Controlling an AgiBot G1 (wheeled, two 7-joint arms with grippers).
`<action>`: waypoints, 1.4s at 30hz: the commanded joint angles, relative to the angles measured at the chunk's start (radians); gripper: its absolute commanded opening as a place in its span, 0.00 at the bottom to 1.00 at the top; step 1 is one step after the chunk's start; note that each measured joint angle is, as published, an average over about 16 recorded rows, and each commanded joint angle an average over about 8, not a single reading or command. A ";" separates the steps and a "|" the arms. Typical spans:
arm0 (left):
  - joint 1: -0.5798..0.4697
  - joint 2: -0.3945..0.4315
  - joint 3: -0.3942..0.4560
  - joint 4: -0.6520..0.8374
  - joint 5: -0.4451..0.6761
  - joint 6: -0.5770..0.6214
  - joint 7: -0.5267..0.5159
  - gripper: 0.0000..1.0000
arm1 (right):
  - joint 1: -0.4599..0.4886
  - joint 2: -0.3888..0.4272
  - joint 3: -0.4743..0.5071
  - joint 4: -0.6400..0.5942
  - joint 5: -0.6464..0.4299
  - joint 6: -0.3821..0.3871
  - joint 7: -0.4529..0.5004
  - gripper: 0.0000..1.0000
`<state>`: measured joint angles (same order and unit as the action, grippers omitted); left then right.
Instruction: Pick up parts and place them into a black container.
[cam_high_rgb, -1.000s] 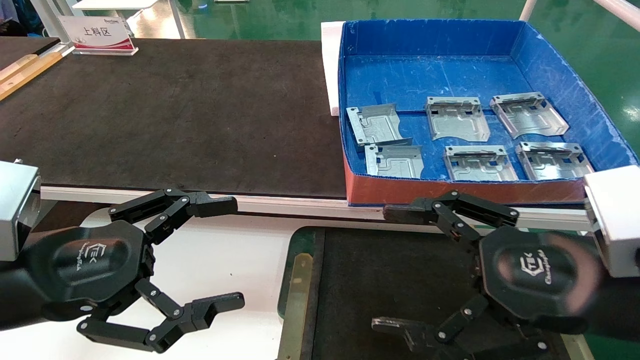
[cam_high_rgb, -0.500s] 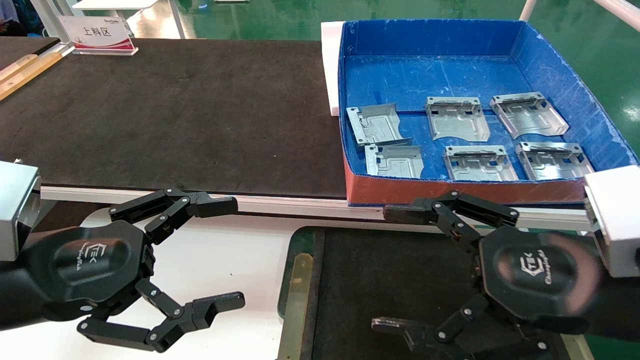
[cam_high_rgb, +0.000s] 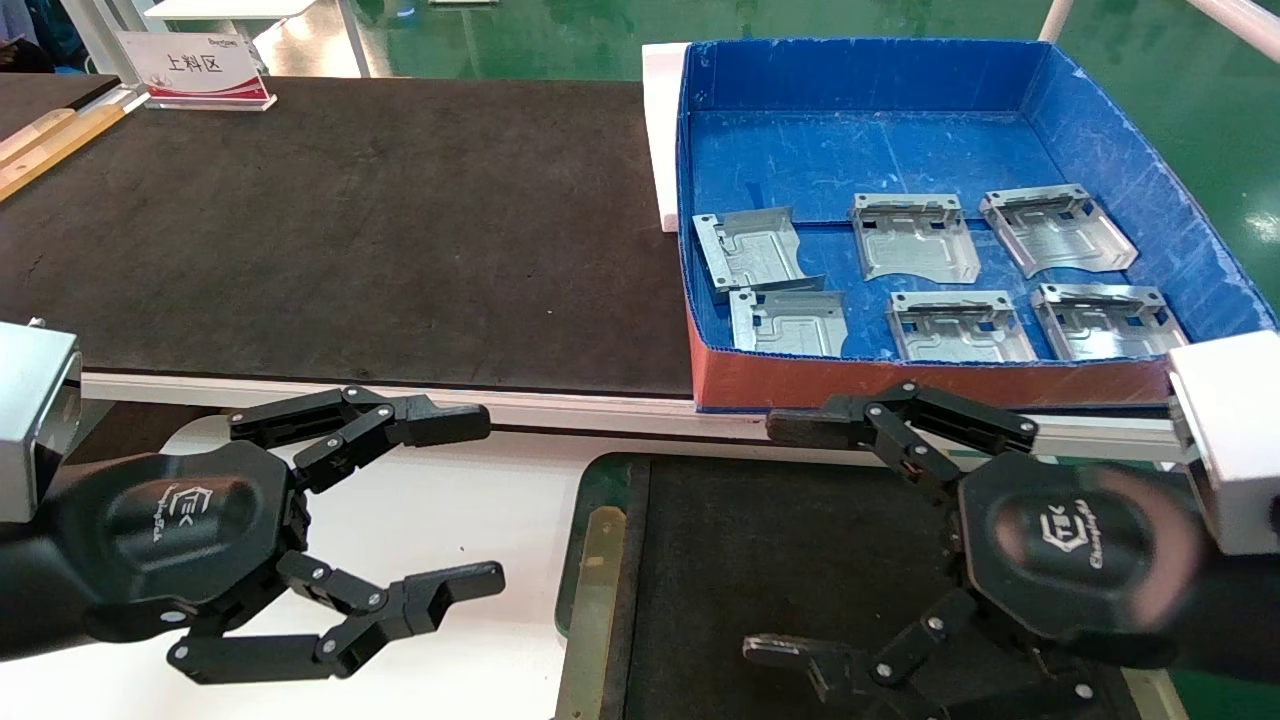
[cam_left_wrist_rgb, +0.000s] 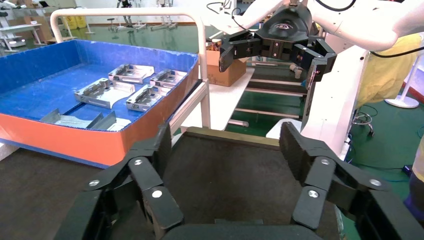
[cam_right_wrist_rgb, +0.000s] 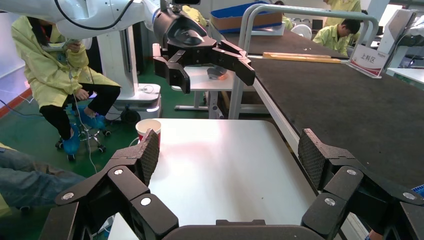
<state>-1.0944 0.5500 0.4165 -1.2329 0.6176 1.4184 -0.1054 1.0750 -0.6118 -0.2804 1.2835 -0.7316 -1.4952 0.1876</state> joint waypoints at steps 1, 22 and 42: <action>0.000 0.000 0.000 0.000 0.000 0.000 0.000 0.00 | 0.000 0.000 0.000 0.000 0.000 0.000 0.000 1.00; 0.000 0.000 0.000 0.000 0.000 0.000 0.000 0.00 | 0.000 0.000 0.000 0.000 0.000 0.000 0.000 1.00; 0.000 0.000 0.000 0.000 0.000 0.000 0.000 1.00 | 0.022 -0.012 -0.006 -0.038 -0.020 -0.003 -0.016 1.00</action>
<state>-1.0944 0.5500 0.4165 -1.2329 0.6176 1.4184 -0.1054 1.1179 -0.6366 -0.2930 1.2096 -0.7630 -1.5090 0.1592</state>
